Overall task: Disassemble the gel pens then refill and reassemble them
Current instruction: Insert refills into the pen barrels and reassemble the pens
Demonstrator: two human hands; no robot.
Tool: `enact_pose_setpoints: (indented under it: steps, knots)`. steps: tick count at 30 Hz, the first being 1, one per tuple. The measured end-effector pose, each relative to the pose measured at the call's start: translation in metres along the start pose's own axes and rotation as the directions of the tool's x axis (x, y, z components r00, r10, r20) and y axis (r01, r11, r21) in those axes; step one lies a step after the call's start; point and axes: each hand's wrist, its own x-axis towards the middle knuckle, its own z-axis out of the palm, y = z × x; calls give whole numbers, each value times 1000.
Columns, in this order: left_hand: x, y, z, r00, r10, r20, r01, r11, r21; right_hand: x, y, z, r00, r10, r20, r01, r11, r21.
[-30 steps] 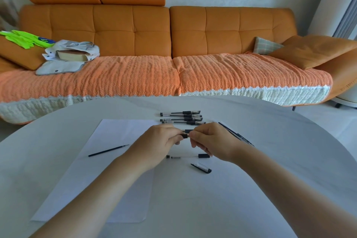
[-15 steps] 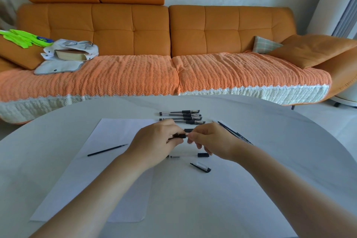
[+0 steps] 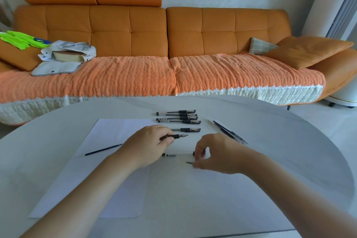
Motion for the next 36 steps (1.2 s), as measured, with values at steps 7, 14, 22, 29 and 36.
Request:
enact_pose_setpoints:
  steps: [7,14,22,29,36]
  knots:
    - [-3,0,-2,999,42,-32,-39,996,84,10,4,-5,967,55,-248,20,956,292]
    - [-1,0,-1,999,12,-44,-11,1000,5,16,-4,-6,971,112,-213,-8,900,435]
    - [0,3,1,1000,-5,5,5,993,-115,15,-13,-6,980,117,-158,-25,870,493]
    - [0,2,-3,999,-34,9,35,992,-118,16,-16,-2,984,148,-98,-71,835,546]
    - [0,6,-6,995,52,-80,-60,992,-108,23,-14,3,986,146,-81,-51,727,685]
